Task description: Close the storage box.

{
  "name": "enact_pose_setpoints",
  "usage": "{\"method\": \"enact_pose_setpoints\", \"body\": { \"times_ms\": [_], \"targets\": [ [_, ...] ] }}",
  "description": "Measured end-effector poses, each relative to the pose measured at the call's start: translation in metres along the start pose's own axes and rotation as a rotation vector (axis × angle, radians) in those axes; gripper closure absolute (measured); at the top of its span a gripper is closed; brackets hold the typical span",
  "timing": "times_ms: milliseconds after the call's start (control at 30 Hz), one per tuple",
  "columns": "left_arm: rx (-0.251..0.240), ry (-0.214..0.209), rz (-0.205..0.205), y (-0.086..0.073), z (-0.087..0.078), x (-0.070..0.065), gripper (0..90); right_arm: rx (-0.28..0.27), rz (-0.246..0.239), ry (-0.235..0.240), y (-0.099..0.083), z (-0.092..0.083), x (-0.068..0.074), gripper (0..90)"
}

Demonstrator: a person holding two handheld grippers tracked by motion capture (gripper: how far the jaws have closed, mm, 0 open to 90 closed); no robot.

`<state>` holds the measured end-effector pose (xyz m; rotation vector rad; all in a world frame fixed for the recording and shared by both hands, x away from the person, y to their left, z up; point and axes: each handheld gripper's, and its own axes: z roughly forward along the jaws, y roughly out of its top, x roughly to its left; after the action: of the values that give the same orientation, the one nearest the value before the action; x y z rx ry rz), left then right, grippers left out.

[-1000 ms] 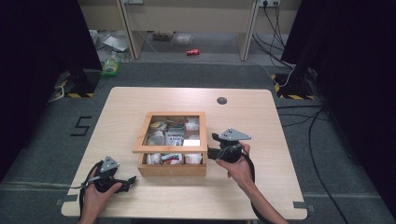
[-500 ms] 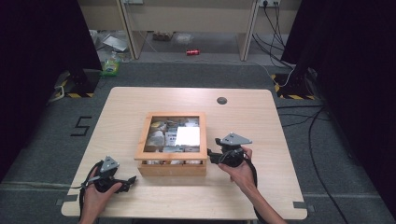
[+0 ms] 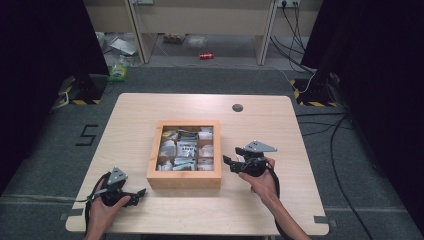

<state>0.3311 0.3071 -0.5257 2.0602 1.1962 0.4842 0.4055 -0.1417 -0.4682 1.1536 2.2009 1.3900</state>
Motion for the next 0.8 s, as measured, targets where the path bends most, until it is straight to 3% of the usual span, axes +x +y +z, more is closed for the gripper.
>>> {"method": "enact_pose_setpoints", "body": {
  "times_ms": [800],
  "targets": [
    [0.0,-0.001,-0.001,0.0,0.0,0.0,0.0,-0.007,0.06,-0.075,-0.006,-0.028,-0.023,34.5]
  ]
}}
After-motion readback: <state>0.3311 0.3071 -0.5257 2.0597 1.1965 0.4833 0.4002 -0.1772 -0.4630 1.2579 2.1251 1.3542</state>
